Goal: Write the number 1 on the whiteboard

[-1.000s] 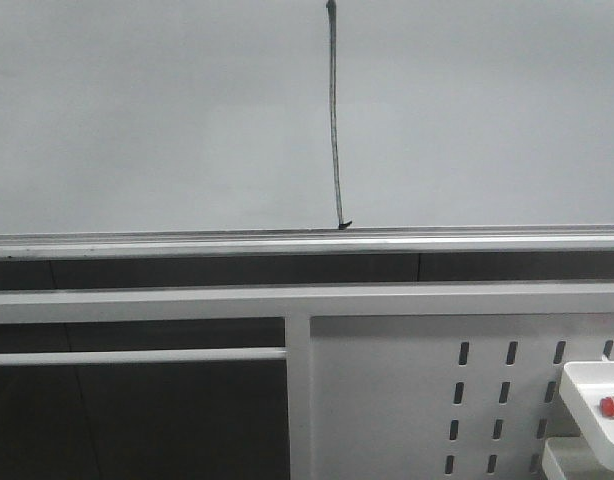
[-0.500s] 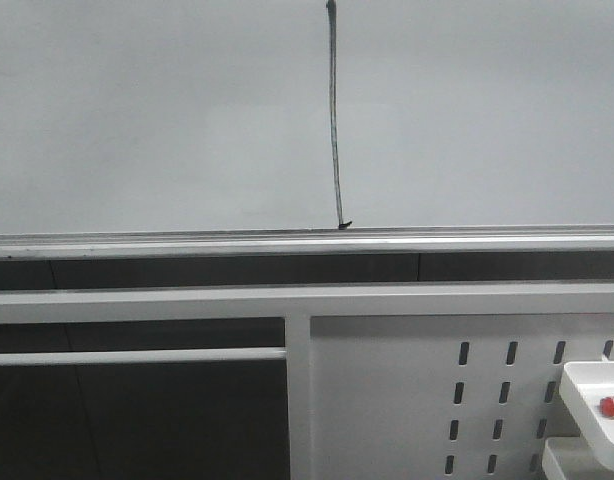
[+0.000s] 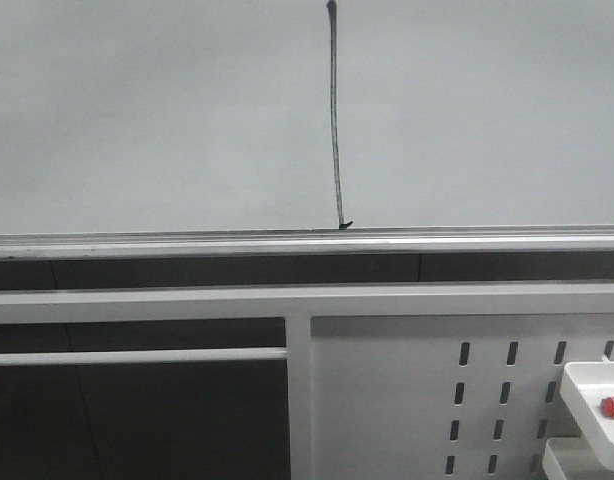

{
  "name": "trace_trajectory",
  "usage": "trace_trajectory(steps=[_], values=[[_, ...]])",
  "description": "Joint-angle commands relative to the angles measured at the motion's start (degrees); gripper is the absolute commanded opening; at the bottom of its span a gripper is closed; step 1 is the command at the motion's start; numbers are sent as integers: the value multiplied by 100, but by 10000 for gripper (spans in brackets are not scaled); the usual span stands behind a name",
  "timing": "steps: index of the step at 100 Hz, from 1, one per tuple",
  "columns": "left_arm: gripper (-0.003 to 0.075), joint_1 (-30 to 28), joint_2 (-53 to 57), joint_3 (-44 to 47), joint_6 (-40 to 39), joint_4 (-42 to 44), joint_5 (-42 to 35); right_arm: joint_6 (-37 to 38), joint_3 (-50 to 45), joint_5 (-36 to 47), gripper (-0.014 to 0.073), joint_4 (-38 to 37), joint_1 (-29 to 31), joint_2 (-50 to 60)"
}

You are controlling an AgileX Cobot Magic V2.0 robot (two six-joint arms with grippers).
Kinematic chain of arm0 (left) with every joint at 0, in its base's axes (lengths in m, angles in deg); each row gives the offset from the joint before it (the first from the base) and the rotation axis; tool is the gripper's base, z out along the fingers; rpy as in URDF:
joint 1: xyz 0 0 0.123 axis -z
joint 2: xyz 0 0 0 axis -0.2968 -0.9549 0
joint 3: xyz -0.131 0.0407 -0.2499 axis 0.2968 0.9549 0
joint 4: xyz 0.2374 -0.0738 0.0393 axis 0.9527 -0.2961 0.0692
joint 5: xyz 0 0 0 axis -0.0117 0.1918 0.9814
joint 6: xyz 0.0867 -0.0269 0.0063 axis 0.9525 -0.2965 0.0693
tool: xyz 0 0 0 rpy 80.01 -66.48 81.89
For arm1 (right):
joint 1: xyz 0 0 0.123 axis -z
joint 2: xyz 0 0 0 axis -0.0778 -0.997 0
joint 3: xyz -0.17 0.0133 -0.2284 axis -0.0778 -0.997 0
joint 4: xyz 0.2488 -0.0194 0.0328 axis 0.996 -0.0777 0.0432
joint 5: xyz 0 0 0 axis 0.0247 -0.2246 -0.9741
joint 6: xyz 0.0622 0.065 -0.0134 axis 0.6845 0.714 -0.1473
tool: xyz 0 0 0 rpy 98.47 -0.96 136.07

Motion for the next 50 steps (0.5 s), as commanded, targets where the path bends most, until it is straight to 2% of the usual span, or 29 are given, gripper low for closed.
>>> trace_trajectory(steps=[1, 3, 5, 18, 30, 41, 50], values=[[-20, 36, -105, 36, 421, -1095, -766, -61, 203, 205, 26, -34, -17, 490], [-20, 36, -117, 89, 570, -1278, -826, -61, 189, 146, -45, -98, -17, 584], [-20, 36, -139, 137, 733, -1469, -880, -61, 174, 85, -74, -139, -17, 680], [-20, 36, -475, 352, 1868, -2743, -969, -61, -211, -161, -49, -390, -17, 1272], [-20, 36, -901, 355, 2943, -3790, -1016, 135, -958, -143, -49, -731, -17, 1954], [-20, 36, -1287, 335, 3852, -4827, -1188, 896, -1646, -143, -49, -1415, -17, 2583], [-20, 36, -1575, 256, 3934, -4827, -1205, 1614, -2172, -143, -49, -2117, -17, 3050]])
